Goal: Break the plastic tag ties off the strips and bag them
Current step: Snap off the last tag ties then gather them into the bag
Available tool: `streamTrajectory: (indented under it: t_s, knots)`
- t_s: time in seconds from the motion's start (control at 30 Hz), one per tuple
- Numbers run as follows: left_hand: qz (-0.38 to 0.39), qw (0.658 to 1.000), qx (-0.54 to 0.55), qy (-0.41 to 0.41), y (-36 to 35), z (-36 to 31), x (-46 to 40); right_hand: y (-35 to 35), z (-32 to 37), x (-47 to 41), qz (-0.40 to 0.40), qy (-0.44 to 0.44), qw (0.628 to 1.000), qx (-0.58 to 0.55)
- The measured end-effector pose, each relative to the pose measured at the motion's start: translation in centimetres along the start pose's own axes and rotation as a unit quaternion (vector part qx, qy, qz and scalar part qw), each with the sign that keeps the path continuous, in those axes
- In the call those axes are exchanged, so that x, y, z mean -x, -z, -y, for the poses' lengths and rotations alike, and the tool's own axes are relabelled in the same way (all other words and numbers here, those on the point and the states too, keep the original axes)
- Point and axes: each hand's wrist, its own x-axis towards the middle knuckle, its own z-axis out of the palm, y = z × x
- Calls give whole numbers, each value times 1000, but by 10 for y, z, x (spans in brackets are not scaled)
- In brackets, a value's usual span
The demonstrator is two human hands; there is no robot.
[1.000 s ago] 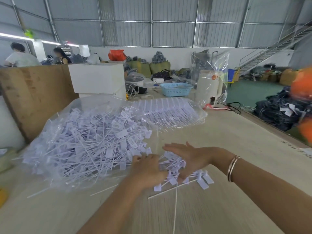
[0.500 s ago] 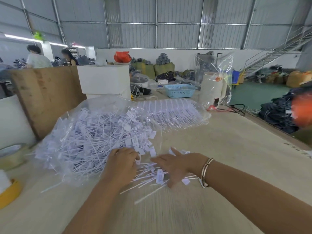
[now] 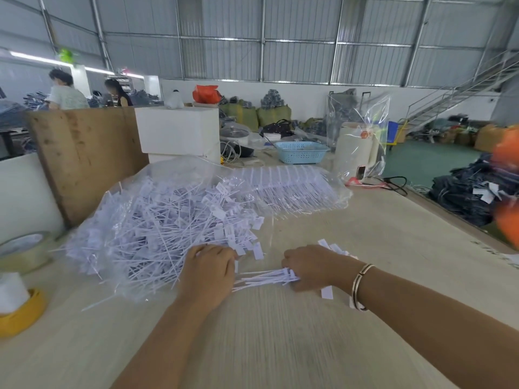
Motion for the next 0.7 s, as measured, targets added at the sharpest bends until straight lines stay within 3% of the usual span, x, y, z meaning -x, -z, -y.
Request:
streamTrajectory:
  t_s: [0.3,0.5,0.6,0.7]
  knots:
    - [-97,986,136,7,14,-10,2,34,-21,12,-75,4,994,-73]
    - [-204,943,263,19,48,-12,0,32,-24,14,-82,-4,977,-199]
    - [-221,941,255,41,68,-8,-8,40,-23,10,-100,-11,962,-253]
    - [-268,946,172,65,80,4,-3,58,-17,2,-124,-22,939,-320]
